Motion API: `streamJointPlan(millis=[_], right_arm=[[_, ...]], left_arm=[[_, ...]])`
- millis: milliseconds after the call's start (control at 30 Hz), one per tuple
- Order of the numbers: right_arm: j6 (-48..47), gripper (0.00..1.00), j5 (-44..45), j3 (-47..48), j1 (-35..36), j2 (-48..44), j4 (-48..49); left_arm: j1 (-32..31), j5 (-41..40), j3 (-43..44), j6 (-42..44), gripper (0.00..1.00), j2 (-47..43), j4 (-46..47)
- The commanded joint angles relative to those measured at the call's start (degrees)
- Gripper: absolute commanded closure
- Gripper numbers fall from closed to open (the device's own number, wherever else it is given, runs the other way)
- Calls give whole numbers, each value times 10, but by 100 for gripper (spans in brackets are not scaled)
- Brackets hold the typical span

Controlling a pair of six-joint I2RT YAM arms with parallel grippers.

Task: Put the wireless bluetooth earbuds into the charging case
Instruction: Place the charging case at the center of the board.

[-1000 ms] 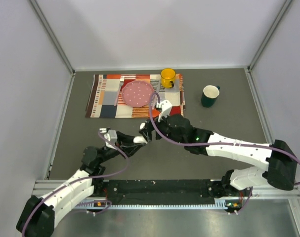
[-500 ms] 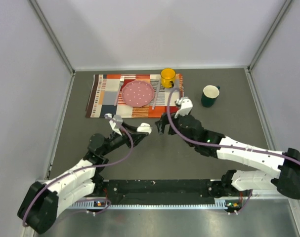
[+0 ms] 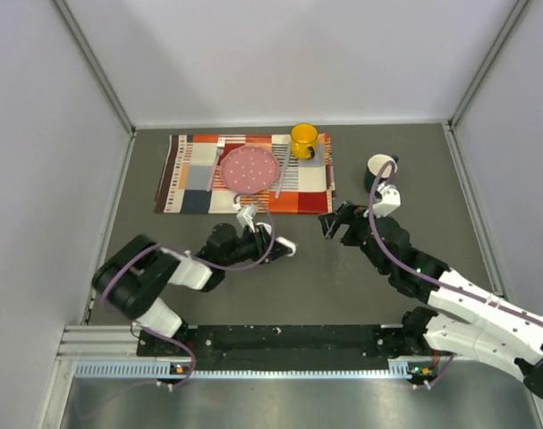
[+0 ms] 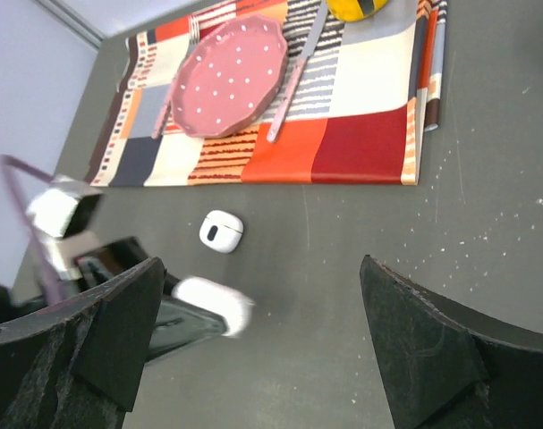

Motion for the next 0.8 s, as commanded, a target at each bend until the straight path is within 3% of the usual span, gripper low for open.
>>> streamJointPlan(millis=[0,167,333,567,767], right_arm=[[1,10,7,-2,-7,-27,-1],[1,10,5,-6,-10,-34,-11],[-1,10,0,-11,-13,-27,-9],[-14,10,-12,-8,-19,-15,-6],[-20,10,-39,-2,-21,5,-4]], left_arm=[[-28,-4,53,-100,100,108,170],[-56,-21,95,-122,100,185,197],[-62,-73,96,-137,100,195,197],[-64,-99,107,-152,100,201,161],[-66,-114,125,-141,94,198,75]])
